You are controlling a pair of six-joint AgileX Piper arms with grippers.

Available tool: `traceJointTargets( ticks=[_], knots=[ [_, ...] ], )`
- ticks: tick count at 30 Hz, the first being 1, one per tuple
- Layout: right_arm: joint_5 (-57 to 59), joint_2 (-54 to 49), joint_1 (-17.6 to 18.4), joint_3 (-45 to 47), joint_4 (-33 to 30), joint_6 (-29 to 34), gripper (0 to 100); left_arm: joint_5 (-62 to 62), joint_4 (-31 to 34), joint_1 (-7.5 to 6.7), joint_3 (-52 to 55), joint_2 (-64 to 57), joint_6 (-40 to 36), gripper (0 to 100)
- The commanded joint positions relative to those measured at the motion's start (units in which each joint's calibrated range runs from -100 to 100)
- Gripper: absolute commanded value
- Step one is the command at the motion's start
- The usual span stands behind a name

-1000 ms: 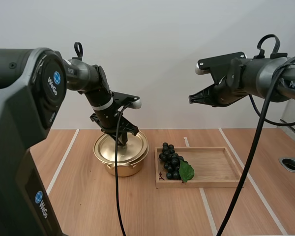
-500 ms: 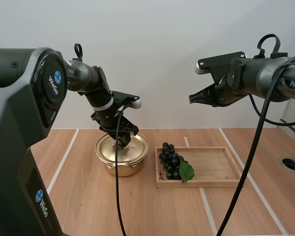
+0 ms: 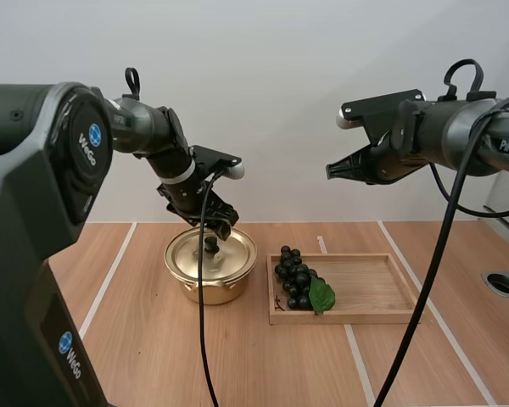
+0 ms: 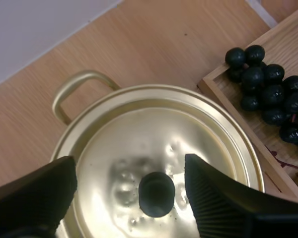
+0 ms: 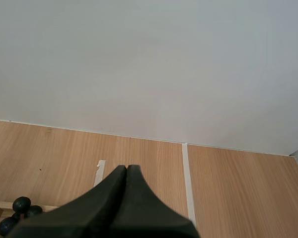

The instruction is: Open the pot, put the pineapple inside, and close it

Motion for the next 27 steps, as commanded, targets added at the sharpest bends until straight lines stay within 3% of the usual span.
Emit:
traceJointTargets(
  ticks=[1,17,21,27],
  knots=[
    [-0.48,-0.33,-0.26,0.07,-0.55,0.48,0,-1.01,-0.95,-0.07,-2.0,-4.38,0.18,100],
    [-0.48,-1.37,-0.26,0.07,0.4,0.48,0,-7.36,0.02,0.0,-7.22,-35.69,-2.28,100],
    [0.27,-5.1,-0.26,0.07,1.74,0.48,0,-8.47,1.18,0.0,-7.38,-42.7,-2.46,100],
    [1.32,-14.88,-0.26,0.07,2.76,0.48,0,-9.93,4.32,0.0,-7.1,-51.36,-8.85,100]
  ],
)
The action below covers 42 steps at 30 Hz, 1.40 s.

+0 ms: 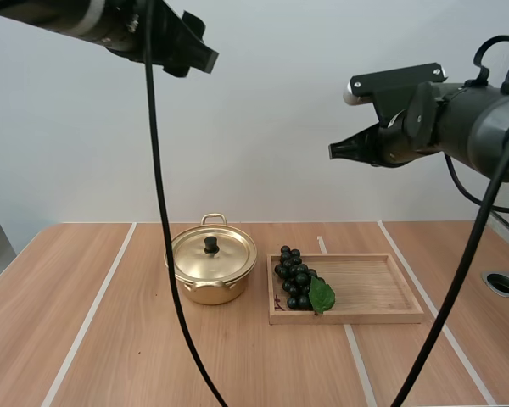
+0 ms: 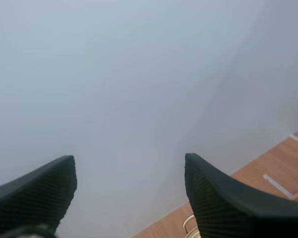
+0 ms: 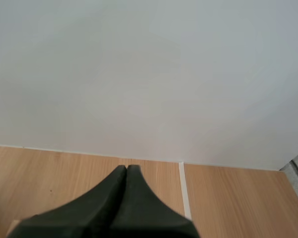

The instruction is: Open the pot, put the pineapple inside, and close it

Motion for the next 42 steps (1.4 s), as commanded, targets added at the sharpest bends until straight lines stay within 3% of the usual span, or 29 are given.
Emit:
traceJointTargets(
  ticks=[1,2,7,9,13,20,23,30,42],
  knots=[
    [1.08,-5.92,-0.26,0.07,0.4,0.48,0,-0.54,1.52,0.0,0.03,-3.93,-3.04,100],
    [1.75,-8.08,-0.26,0.07,0.4,0.48,0,0.6,1.92,0.0,0.03,-5.16,-3.67,97],
    [3.75,-19.45,-0.26,0.07,0.4,0.48,0,5.6,4.16,0.0,0.03,-11.06,-9.5,23],
    [6.59,-23.74,-0.26,0.07,0.4,0.48,0,6.1,6.85,0.0,0.03,-13.76,-14.33,0],
    [8.15,-31.07,-0.26,2.18,-0.47,-2.61,0,6.1,12.67,0.0,0.03,-20.14,-19.89,0],
    [6.02,-44.75,-0.26,10.16,1.16,-5.87,0,6.95,13.42,0.0,0.08,-32.87,-23.98,0],
    [6.02,-49.43,-0.26,12.73,3.42,-5.87,0,7.21,14.55,0.72,2.44,-37.41,-24.22,0],
    [6.02,-55.59,-0.26,16.24,7.26,-5.87,0,-2.63,17.06,1.81,18.16,-47.04,-27.23,0],
    [-1.39,-56.24,-0.26,24.6,7.25,-5.87,0,-25.11,20.61,1.81,45.47,-51.34,-27.03,0]
  ],
)
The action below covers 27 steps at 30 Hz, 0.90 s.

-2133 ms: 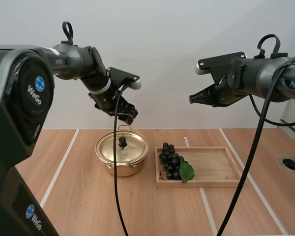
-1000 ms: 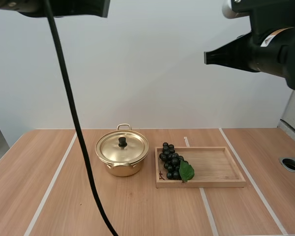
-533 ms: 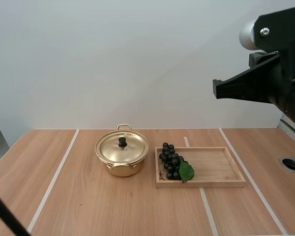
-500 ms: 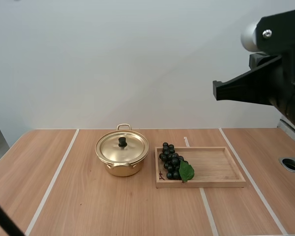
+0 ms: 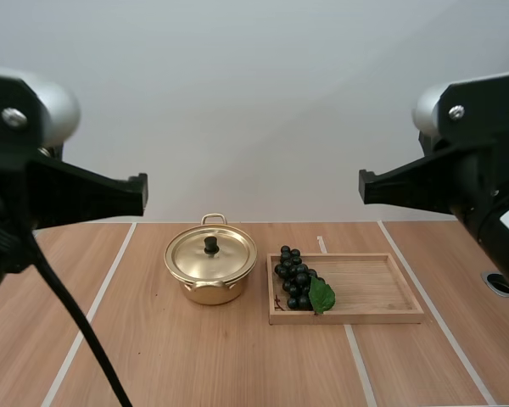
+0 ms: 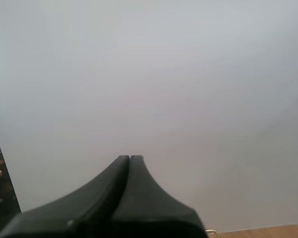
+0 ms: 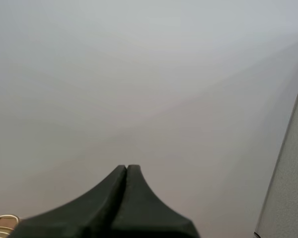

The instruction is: Open the pot, put the pineapple inside, and close it

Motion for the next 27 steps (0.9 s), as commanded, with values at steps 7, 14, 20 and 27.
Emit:
traceJointTargets(
  ticks=[7,14,20,27],
  knots=[
    [-2.71,-2.17,1.03,8.03,-0.59,-0.37,0,-10.08,1.17,0.11,12.32,-2.18,-0.26,0],
    [-2.71,-5.54,2.09,12.88,-0.73,-0.37,0,-13.14,1.17,0.11,21.49,-2.85,-0.26,0],
    [-4.11,-5.54,2.09,19.35,-1.94,-0.37,0,-13.75,1.17,0.11,27.8,-2.85,-0.26,0],
    [-6.73,-5.54,2.02,25.93,-4.19,-0.37,0,-18.24,1.17,0.2,35.03,-2.85,-0.18,0]
  ],
)
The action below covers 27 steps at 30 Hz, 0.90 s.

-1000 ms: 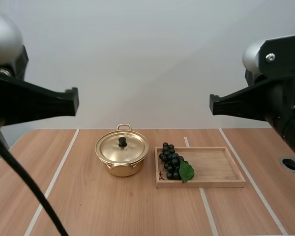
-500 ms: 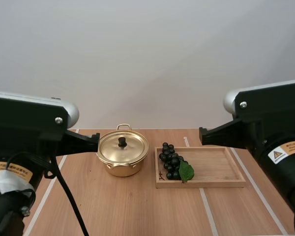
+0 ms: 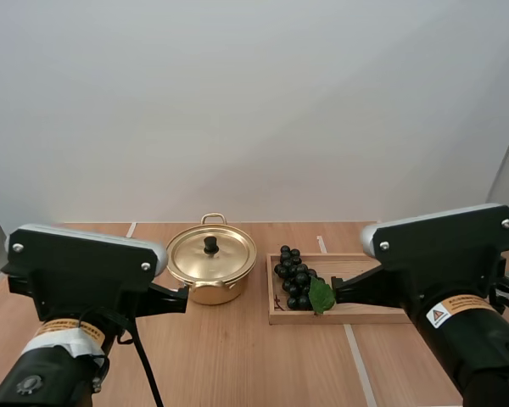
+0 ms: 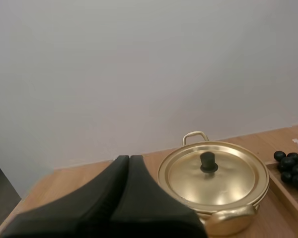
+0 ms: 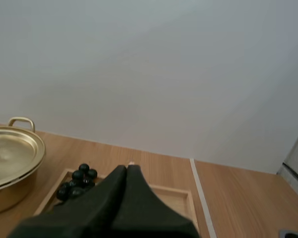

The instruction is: Open the pot, put the pineapple inside, and close it

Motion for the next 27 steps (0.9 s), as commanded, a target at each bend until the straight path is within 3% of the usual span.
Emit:
traceJointTargets(
  ticks=[1,13,27],
  knots=[
    [-3.01,-0.44,0.06,1.84,-2.4,-0.37,0,-2.99,0.63,0.05,2.33,-0.3,-0.3,0],
    [8.92,-0.44,-0.86,9.96,-2.72,-0.37,0,-2.99,-0.34,0.32,9.21,-0.3,-2.07,0],
    [8.1,-0.44,-1.04,14.4,-5.35,0.03,0,-0.15,-2.38,0.54,9.32,-0.3,-3.98,0]
  ],
)
